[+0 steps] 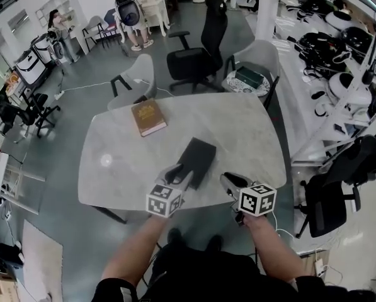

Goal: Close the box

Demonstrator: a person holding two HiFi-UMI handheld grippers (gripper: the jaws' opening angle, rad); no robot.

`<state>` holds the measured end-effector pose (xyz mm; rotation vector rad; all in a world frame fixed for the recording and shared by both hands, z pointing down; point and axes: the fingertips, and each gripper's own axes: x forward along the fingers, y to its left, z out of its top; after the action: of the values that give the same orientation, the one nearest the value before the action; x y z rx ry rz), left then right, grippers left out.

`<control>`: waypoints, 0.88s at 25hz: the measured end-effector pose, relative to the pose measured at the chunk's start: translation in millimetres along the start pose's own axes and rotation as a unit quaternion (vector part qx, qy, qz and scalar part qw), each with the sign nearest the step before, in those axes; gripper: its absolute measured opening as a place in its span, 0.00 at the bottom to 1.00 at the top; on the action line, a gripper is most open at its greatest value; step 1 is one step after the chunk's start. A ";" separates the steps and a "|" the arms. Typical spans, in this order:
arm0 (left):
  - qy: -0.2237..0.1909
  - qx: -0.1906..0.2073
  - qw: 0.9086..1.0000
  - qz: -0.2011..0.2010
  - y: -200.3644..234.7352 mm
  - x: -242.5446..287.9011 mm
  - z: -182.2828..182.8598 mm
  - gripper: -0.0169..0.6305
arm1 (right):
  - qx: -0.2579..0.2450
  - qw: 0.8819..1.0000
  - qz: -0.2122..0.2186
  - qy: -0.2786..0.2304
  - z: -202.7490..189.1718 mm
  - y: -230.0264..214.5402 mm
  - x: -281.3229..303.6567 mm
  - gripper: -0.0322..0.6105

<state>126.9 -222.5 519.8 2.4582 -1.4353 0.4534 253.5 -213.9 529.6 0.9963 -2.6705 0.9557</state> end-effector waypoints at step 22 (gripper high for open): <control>-0.033 -0.041 0.998 -0.025 146.4 -117.1 -19.6 0.04 | -0.066 0.991 -0.112 -0.009 -24.9 112.1 84.7 0.05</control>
<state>-58.3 -192.3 501.4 2.4588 -1.3860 0.2999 115.4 -179.8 519.2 1.2452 -2.5287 0.7176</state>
